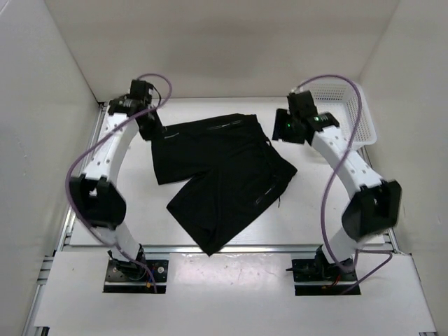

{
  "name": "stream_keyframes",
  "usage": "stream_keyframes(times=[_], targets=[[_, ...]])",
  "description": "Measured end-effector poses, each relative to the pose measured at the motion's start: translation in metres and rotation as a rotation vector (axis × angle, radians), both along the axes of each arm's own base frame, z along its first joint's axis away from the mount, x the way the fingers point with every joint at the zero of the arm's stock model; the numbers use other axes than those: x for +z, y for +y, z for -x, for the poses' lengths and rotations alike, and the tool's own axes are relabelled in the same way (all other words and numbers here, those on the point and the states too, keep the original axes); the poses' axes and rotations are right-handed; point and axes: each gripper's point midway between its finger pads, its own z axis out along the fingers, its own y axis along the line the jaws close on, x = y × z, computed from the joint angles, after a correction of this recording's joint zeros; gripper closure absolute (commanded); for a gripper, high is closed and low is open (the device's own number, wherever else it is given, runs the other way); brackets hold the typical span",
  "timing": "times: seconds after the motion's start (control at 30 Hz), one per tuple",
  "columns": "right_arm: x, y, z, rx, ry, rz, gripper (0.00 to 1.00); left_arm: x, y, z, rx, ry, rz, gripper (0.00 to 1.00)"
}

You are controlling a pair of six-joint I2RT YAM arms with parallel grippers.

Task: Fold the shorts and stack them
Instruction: Flatten the shorts out

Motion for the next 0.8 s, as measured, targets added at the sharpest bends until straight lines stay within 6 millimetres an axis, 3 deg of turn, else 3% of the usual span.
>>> stream_keyframes(times=[0.07,0.1,0.17,0.2,0.3,0.37,0.43,0.47,0.53,0.63,0.8], targets=[[0.001,-0.003,0.028,0.007,-0.008,-0.044,0.49,0.003,-0.017,0.037,-0.057,-0.006,0.021,0.9],[-0.004,-0.006,0.044,0.01,0.009,-0.056,0.6,-0.003,-0.026,0.055,-0.083,0.013,0.04,0.9],[-0.019,-0.01,0.074,0.016,0.054,-0.067,0.66,-0.029,-0.046,0.095,-0.139,0.076,0.103,0.83],[-0.03,-0.014,0.088,0.009,0.076,-0.073,0.68,-0.047,-0.053,0.116,-0.158,0.131,0.126,0.74],[-0.061,-0.025,0.128,-0.007,0.161,-0.073,0.66,-0.101,-0.068,0.168,-0.176,0.304,0.132,0.7],[-0.077,-0.031,0.15,-0.022,0.219,-0.069,0.66,-0.125,-0.079,0.193,-0.204,0.401,0.102,0.7],[-0.084,-0.033,0.155,-0.03,0.241,-0.071,0.65,-0.138,-0.09,0.201,-0.231,0.446,0.085,0.69],[-0.084,-0.032,0.156,-0.033,0.245,-0.076,0.63,-0.143,-0.095,0.201,-0.24,0.453,0.079,0.64],[-0.082,-0.031,0.154,-0.031,0.237,-0.082,0.56,-0.153,-0.096,0.197,-0.229,0.462,0.063,0.6],[-0.075,-0.031,0.149,-0.029,0.216,-0.079,0.54,-0.169,-0.091,0.193,-0.202,0.485,0.023,0.39],[-0.063,-0.035,0.139,-0.031,0.168,-0.055,0.52,-0.19,-0.08,0.19,-0.162,0.524,-0.043,0.39]])
